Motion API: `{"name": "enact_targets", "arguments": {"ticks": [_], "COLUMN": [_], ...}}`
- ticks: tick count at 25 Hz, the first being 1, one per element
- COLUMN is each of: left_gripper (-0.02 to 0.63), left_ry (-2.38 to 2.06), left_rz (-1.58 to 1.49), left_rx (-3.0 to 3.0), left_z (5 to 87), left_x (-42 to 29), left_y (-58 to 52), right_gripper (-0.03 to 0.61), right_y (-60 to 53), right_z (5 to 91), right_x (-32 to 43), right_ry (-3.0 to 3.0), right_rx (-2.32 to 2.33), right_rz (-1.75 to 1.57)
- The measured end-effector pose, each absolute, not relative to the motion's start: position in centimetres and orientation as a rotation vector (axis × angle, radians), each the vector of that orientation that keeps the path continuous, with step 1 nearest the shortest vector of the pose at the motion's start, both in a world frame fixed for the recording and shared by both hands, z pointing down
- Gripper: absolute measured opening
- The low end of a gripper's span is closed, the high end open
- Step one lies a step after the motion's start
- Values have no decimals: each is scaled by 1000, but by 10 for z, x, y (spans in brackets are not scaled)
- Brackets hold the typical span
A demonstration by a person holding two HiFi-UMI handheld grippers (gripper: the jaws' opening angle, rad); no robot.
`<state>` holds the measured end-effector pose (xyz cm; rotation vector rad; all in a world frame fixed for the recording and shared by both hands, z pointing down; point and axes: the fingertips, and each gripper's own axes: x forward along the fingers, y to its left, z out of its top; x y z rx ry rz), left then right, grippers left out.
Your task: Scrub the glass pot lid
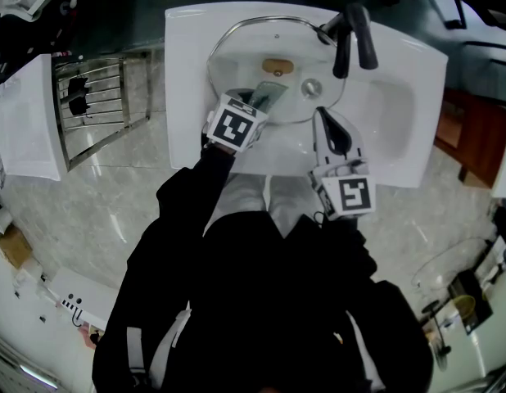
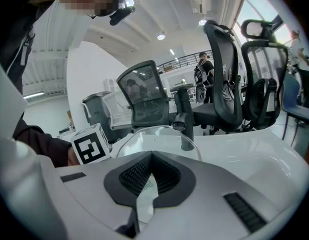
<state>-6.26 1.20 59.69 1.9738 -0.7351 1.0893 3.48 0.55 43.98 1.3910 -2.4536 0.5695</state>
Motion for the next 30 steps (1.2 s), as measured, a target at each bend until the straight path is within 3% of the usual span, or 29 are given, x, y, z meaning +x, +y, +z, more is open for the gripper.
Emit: {"name": "enact_targets", "arguments": {"ticks": [30], "left_gripper": [77], "left_ry": [-763], "left_rz": [1290], "left_rx": [2046], "left_z": [587], "left_x": [-83], "left_y": [-8], "right_gripper": [-11], "right_y": [-3], "right_z": [423], "right_x": [31], "right_ry": [-2475], "right_rx": [1378], "right_rz": [545]}}
